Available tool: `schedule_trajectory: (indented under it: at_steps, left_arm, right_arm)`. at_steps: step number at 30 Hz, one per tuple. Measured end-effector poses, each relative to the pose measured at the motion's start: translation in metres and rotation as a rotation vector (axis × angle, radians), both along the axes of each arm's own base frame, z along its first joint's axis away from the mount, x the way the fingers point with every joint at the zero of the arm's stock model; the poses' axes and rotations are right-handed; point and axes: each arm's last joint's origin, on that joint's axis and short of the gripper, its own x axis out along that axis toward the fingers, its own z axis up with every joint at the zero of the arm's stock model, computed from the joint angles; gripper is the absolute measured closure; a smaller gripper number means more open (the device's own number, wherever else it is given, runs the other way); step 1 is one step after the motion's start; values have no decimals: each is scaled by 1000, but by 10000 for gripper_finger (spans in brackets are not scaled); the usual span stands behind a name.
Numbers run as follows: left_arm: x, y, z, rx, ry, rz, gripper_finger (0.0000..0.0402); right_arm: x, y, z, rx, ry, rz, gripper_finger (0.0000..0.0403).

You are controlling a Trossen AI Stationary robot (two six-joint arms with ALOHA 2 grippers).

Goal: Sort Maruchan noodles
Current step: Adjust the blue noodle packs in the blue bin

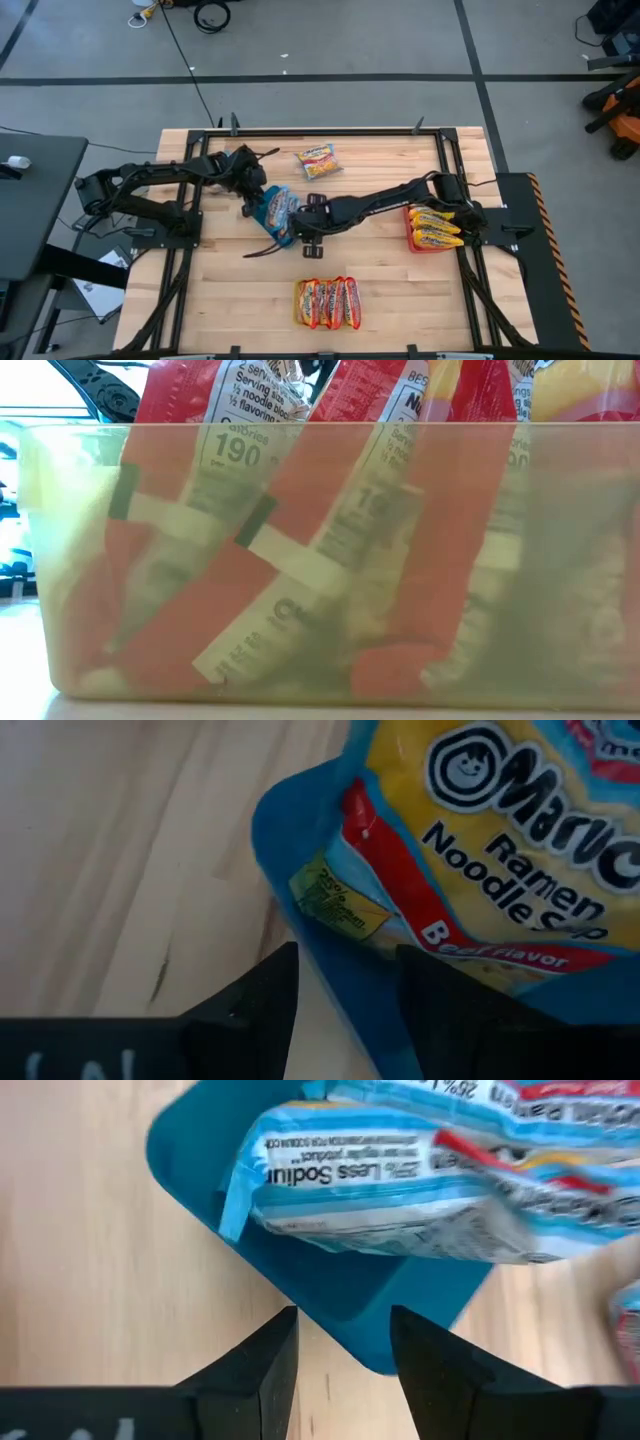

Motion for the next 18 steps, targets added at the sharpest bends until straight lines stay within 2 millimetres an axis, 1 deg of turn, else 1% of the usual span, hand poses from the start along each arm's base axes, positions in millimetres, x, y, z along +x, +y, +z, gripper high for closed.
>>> schedule_trajectory:
  at_steps: [4, 7, 10, 13, 16, 18]
  left_arm:
    - [-2, 3, -1, 19, 18, 17, 231]
    - [-3, 5, -1, 9, 18, 41, 231]
    - [-2, 3, 0, 6, 9, 28, 231]
    - [3, -4, 1, 20, -17, -53, 231]
    - [9, -12, 2, 73, -28, -137, 231]
    - [13, -17, 2, 127, -20, -160, 231]
  right_arm:
    - [-3, 9, 15, -18, 38, 22, 238]
    - [-12, 14, 16, -53, 119, 0, 238]
    - [-21, 12, 5, -44, 188, -61, 238]
    - [-25, 5, -12, 3, 212, -116, 238]
    - [-20, 0, -25, 39, 143, -132, 238]
    - [-15, -1, -31, 64, 68, -125, 238]
